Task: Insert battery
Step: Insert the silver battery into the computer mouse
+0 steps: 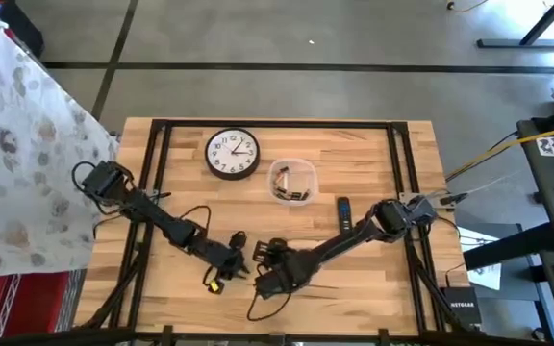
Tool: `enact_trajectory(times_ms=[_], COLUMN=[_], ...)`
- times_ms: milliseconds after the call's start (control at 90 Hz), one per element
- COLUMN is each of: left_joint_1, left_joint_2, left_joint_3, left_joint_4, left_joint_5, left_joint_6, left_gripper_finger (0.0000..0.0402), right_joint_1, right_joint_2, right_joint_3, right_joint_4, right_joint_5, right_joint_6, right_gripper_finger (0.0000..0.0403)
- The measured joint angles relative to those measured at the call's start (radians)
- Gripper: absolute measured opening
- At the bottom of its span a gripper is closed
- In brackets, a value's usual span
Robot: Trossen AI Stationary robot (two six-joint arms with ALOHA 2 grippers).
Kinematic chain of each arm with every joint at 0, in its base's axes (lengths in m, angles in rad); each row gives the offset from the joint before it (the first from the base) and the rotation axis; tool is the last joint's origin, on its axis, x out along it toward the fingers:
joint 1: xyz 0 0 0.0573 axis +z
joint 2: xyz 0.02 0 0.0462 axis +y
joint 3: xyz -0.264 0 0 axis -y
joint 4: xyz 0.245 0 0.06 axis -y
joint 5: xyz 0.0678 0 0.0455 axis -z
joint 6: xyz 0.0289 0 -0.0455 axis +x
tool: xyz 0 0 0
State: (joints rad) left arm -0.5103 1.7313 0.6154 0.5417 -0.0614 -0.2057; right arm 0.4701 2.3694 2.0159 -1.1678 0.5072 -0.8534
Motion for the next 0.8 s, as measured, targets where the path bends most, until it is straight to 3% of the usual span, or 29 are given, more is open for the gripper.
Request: enact_trajectory(times_ms=[200, 511, 800], left_joint_1=[0.027, 0.048, 0.088], left_joint_2=[0.098, 0.192, 0.201], left_joint_3=[0.004, 0.059, 0.074], left_joint_4=[0.130, 0.144, 0.133], left_joint_5=[-0.020, -0.040, -0.098], left_joint_6=[-0.070, -0.127, -0.109], left_gripper_finger=[0.0061, 0.0061, 0.0061], right_joint_1=[0.008, 0.008, 0.008], right_joint_2=[0.020, 0.020, 0.020], right_joint_3=[-0.002, -0.001, -0.001], right_joint_4=[-0.015, -0.011, -0.003], right_joint_5=[0.010, 0.006, 0.034], right_joint_6=[-0.011, -0.014, -0.102], right_gripper_finger=[0.0001, 0.0001, 0.0001])
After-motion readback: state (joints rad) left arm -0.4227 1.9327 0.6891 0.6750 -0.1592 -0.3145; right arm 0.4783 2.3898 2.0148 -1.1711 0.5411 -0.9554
